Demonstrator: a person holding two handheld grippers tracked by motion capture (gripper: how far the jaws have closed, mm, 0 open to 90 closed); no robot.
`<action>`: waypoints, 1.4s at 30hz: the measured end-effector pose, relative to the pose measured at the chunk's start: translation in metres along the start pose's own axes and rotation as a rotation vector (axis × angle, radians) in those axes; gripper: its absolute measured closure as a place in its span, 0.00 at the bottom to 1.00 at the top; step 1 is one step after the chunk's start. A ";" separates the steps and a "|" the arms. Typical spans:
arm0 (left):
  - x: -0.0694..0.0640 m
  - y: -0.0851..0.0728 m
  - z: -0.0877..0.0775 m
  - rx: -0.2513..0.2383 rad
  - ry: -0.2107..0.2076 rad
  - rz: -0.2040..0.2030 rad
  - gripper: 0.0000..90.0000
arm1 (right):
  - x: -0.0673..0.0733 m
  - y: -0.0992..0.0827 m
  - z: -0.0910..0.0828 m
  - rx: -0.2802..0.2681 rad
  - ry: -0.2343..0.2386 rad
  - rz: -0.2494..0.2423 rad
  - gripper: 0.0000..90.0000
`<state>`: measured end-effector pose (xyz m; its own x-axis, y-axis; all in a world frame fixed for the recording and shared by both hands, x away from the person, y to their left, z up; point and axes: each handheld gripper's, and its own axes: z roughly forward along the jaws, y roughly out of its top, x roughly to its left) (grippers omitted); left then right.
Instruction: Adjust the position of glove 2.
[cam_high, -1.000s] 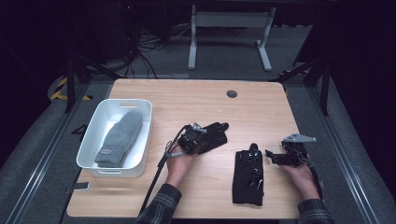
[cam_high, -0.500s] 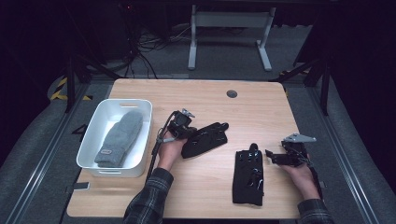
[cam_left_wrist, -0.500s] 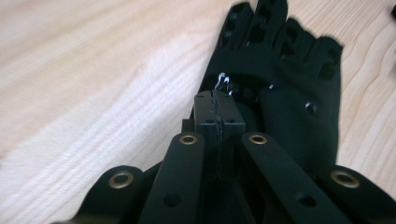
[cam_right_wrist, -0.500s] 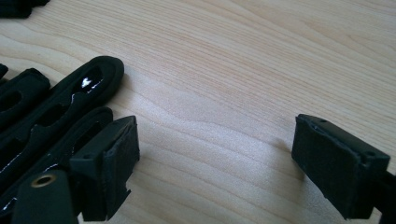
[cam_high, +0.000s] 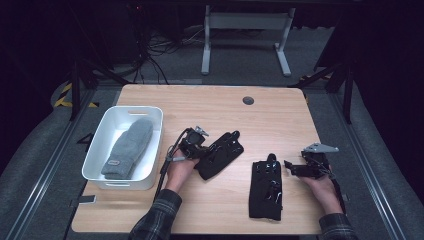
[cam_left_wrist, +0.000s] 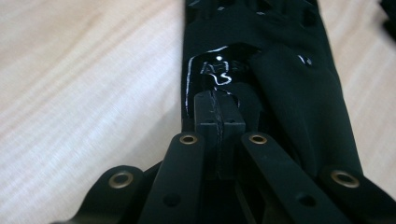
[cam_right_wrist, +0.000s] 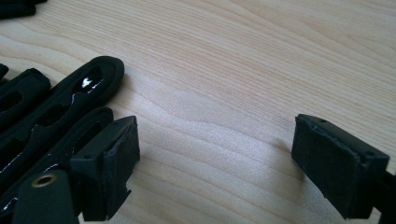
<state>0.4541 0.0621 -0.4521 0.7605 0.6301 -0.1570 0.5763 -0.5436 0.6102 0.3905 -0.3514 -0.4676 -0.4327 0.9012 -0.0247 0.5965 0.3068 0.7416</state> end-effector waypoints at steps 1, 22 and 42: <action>-0.003 -0.005 -0.002 -0.004 -0.011 0.004 1.00 | 0.000 0.000 -0.001 0.002 -0.001 -0.004 0.17; -0.042 -0.050 -0.029 0.017 -0.124 0.064 1.00 | 0.000 0.000 0.000 0.002 -0.001 -0.005 0.17; -0.013 -0.036 -0.030 -0.117 -0.043 -0.064 0.56 | 0.001 0.000 0.000 0.002 -0.002 -0.001 0.17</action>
<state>0.4146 0.0900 -0.4485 0.7366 0.6360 -0.2300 0.5874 -0.4331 0.6836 0.3902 -0.3508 -0.4676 -0.4317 0.9016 -0.0270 0.5973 0.3082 0.7405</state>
